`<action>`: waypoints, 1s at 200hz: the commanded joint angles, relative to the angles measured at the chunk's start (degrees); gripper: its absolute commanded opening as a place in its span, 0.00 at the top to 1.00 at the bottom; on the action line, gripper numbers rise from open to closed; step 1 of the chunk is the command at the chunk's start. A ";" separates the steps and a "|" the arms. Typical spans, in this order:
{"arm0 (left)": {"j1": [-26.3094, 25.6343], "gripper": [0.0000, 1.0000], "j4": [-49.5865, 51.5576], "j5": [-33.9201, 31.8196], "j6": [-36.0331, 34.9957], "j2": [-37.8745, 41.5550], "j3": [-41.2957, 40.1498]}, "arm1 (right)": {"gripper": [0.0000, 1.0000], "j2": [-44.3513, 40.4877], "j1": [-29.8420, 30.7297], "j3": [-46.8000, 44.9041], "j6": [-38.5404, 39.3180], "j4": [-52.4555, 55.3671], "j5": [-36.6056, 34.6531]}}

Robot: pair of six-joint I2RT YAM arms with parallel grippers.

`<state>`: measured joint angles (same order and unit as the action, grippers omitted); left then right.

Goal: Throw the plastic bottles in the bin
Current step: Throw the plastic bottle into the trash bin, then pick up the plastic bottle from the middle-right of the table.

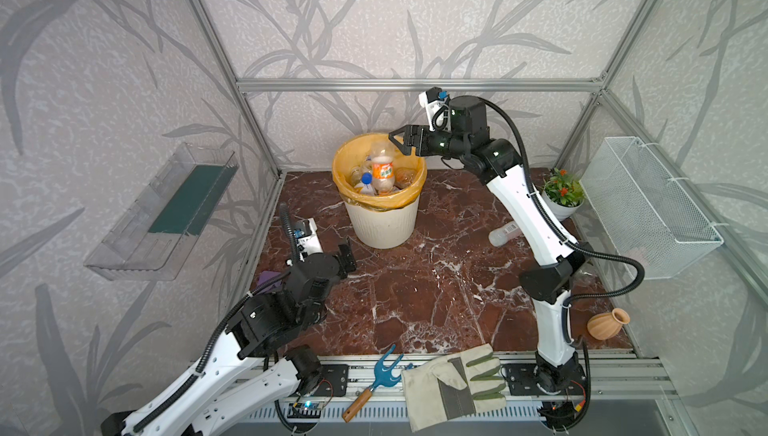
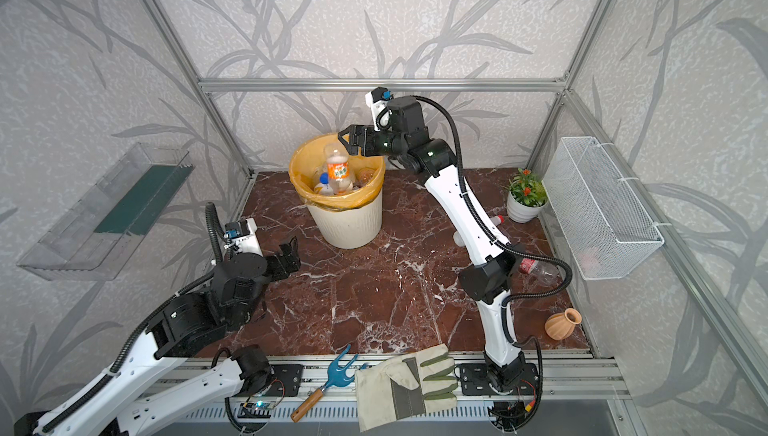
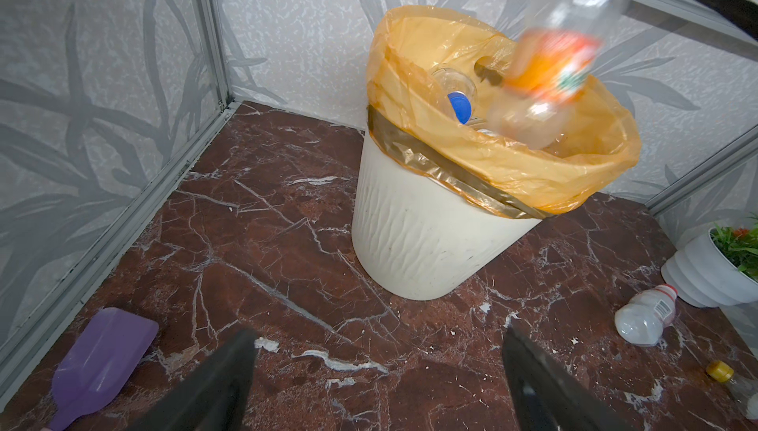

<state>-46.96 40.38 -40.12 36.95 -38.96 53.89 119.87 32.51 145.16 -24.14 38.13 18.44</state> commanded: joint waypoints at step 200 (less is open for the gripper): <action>0.29 0.06 -11.24 10.09 -10.68 -4.42 -2.42 | 0.01 -52.90 -44.51 -98.33 -0.18 -5.34 -25.56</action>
<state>-46.85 31.59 -31.33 28.80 -43.20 52.64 66.63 -9.15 48.73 -24.18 33.74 -7.01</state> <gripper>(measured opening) 0.941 0.991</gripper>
